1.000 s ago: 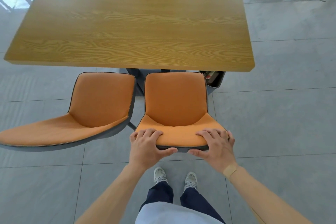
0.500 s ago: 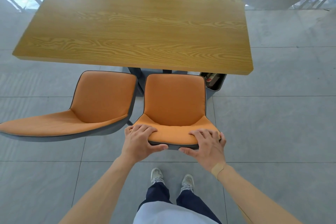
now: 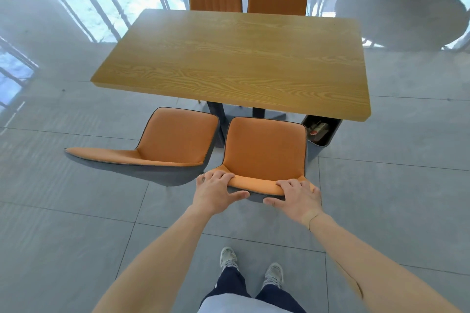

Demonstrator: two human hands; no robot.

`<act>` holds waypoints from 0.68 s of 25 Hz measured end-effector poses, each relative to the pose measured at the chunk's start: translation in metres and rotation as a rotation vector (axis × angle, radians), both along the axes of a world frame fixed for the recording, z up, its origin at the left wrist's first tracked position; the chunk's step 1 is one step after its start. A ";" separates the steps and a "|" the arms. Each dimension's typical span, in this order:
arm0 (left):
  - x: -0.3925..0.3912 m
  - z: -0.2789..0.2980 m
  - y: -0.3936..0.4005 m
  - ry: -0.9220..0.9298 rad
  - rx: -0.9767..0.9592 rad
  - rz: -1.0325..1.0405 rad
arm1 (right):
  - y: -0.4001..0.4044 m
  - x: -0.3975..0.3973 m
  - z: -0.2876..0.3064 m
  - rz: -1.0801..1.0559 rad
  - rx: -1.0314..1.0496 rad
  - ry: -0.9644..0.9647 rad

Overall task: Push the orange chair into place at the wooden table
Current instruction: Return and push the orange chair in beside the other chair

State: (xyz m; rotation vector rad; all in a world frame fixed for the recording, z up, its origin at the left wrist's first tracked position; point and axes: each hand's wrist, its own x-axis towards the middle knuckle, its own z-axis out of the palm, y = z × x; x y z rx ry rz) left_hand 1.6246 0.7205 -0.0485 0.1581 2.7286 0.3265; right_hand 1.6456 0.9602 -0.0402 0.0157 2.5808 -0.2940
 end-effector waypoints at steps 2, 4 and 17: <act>0.007 0.006 -0.002 0.017 0.038 0.021 | -0.007 0.004 0.006 0.018 0.008 0.032; 0.014 0.013 -0.013 0.041 0.090 0.038 | -0.020 0.008 0.012 0.024 -0.001 0.064; 0.096 0.047 -0.276 0.096 0.253 0.375 | -0.283 0.022 0.053 0.307 -0.400 0.135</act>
